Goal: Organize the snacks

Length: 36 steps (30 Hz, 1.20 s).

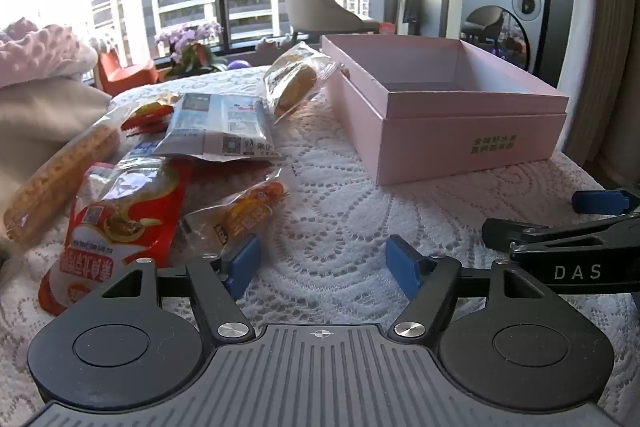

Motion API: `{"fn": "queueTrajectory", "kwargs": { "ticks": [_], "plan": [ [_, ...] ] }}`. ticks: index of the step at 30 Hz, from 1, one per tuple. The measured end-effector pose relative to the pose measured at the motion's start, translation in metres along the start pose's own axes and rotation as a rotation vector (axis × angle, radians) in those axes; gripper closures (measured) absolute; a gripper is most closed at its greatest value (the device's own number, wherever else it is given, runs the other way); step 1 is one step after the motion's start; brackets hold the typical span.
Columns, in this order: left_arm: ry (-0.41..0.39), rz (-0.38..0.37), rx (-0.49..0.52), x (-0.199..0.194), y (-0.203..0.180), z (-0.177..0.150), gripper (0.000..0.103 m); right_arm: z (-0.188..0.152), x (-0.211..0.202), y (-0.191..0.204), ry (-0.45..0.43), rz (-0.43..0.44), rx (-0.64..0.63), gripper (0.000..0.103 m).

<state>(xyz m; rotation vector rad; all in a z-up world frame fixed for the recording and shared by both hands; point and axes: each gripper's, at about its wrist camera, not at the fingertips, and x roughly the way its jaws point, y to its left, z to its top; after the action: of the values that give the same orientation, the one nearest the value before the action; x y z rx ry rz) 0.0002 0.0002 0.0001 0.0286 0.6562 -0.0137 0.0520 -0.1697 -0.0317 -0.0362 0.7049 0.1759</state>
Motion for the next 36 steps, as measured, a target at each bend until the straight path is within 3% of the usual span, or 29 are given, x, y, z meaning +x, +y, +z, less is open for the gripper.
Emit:
{"fn": "queueTrajectory", "kwargs": {
  "ticks": [36],
  "plan": [
    [-0.005,-0.007,-0.009,-0.0001,0.0005,0.0001,0.028,0.0001,-0.0014,-0.0002,-0.014,-0.001,-0.002,0.000]
  ]
}}
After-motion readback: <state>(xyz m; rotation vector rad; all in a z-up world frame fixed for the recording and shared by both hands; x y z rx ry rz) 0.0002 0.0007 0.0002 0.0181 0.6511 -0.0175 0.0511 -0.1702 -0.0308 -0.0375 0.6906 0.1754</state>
